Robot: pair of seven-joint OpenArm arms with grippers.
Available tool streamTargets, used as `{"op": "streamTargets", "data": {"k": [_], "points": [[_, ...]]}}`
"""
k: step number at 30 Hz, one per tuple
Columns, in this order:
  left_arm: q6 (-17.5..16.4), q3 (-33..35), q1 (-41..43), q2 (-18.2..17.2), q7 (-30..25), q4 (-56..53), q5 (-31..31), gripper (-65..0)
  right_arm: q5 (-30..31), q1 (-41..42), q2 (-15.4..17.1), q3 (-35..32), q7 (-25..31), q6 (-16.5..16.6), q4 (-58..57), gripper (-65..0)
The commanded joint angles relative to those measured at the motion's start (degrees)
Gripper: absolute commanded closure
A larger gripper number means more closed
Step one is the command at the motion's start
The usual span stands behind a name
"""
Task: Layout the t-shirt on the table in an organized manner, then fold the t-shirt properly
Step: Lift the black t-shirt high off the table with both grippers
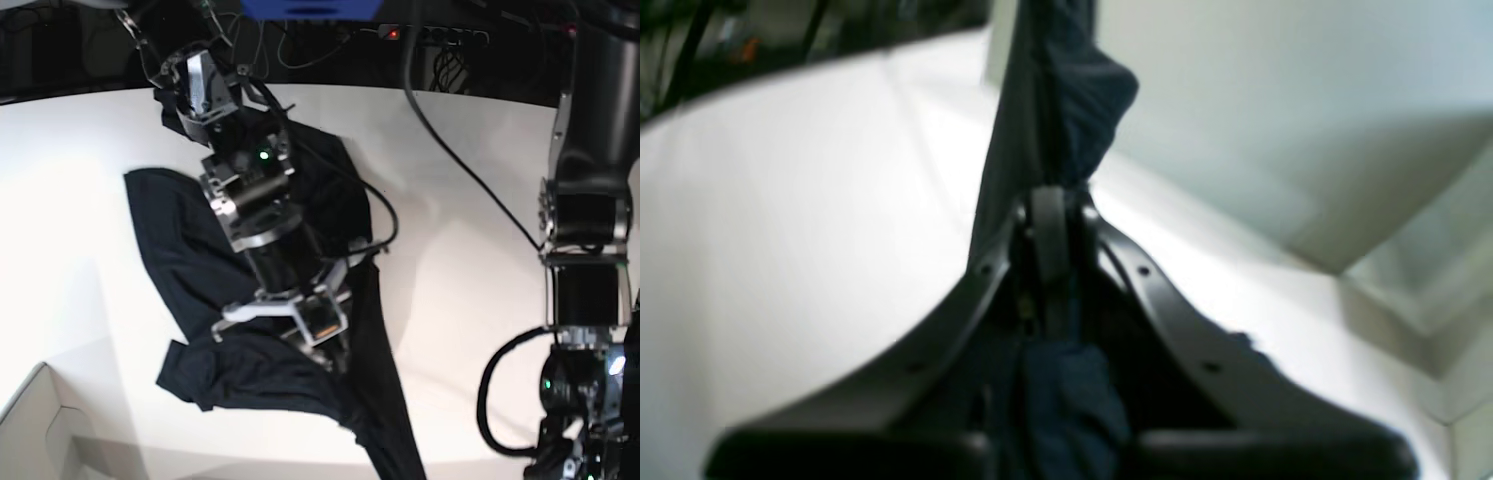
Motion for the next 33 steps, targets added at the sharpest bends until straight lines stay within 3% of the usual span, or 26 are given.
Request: {"op": "streamTargets", "data": {"k": [1,6,17,24,28,33], "points": [[0.6,-0.5,-4.2,-0.8,-3.2,1.1,-0.5,-0.2,-0.2,0.6,-0.1,0.6,0.8,-0.2,1.8,0.0],[0.7,-0.6,-8.7,-1.1,-3.2,1.1,-0.5,-0.2,-0.1,1.3,-0.9,0.5,2.4,-0.2,5.2,0.0],[0.8,-0.8,-11.3,-8.1,-3.3,1.1,-0.5,-0.2,-0.1,10.8,-7.1,-3.5,4.4,-0.2,0.1,0.0],[0.7,-0.9,-13.6,-10.3,-3.6,1.1,-0.5,-0.2,-0.1,15.0,-8.1,-0.2,4.5,-0.3,-3.0,0.0],[0.6,-0.5,-14.3,-9.0,-3.7,1.1,-0.5,-0.2,0.1,14.5,-6.6,3.1,4.5,-0.3,-2.9,0.0],[0.6,-0.2,-13.6,-1.4,-3.4,1.1,0.2,-0.2,0.2,10.4,-2.4,7.1,4.5,-0.3,-0.7,0.0]]}}
